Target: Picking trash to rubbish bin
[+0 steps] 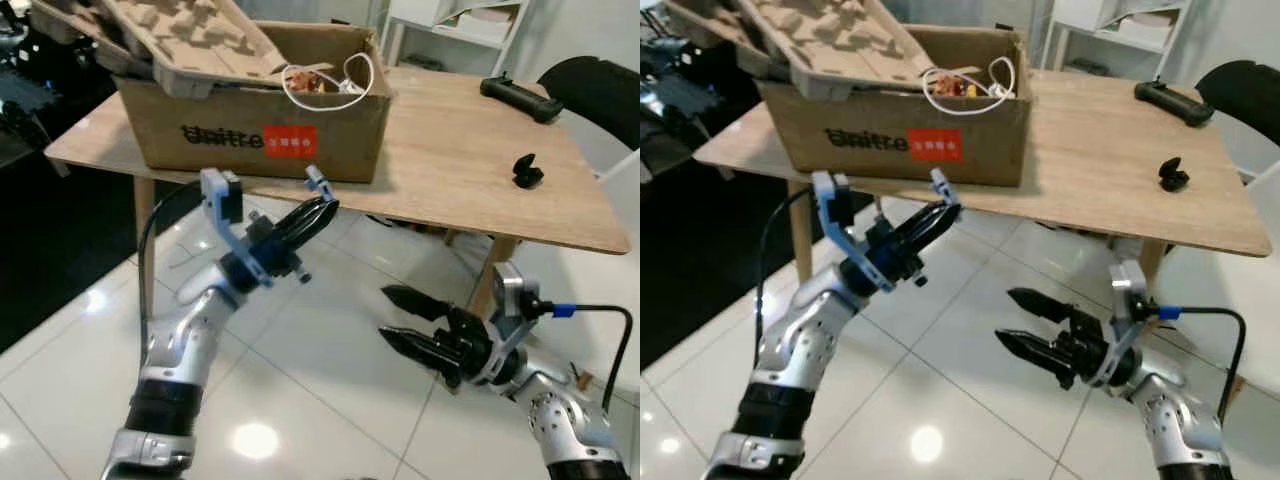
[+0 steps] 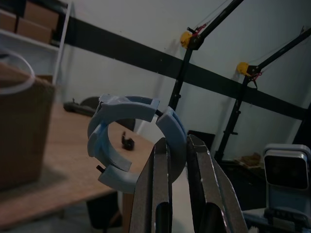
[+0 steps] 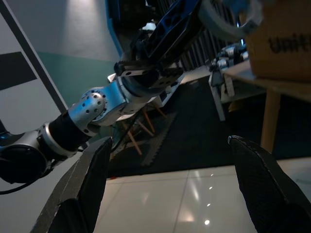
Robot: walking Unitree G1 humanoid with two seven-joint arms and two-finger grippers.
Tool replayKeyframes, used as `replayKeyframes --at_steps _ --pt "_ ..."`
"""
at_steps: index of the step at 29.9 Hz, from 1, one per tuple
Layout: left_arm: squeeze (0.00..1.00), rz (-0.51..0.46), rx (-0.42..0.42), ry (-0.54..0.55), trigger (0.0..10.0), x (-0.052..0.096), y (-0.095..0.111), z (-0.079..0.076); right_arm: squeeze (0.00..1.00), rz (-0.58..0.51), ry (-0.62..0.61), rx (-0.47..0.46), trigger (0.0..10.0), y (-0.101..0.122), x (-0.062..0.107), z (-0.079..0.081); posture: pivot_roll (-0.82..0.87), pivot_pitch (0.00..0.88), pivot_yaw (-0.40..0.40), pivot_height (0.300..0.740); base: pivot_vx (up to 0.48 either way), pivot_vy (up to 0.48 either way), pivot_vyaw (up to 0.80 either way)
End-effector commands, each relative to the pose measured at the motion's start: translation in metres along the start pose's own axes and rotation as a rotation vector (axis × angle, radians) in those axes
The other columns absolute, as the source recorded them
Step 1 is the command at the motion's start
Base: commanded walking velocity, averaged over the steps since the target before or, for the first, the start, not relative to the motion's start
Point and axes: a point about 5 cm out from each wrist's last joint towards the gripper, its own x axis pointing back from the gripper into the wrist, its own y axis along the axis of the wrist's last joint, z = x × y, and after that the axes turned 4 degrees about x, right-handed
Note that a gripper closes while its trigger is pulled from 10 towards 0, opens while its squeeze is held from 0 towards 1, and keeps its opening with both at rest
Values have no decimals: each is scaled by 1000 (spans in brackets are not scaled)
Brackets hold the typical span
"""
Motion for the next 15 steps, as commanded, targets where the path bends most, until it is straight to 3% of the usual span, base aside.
replayKeyframes --at_steps 1,15 --pt "0 -1 0 11 10000 3 -1 1 0 3 7 -15 10000 -5 -2 2 -19 100 -4 740 330 0 0" --pt "0 -13 -5 -33 10000 -4 2 -7 0 -2 15 -24 10000 -5 -1 3 -24 102 -7 740 331 0 -43"
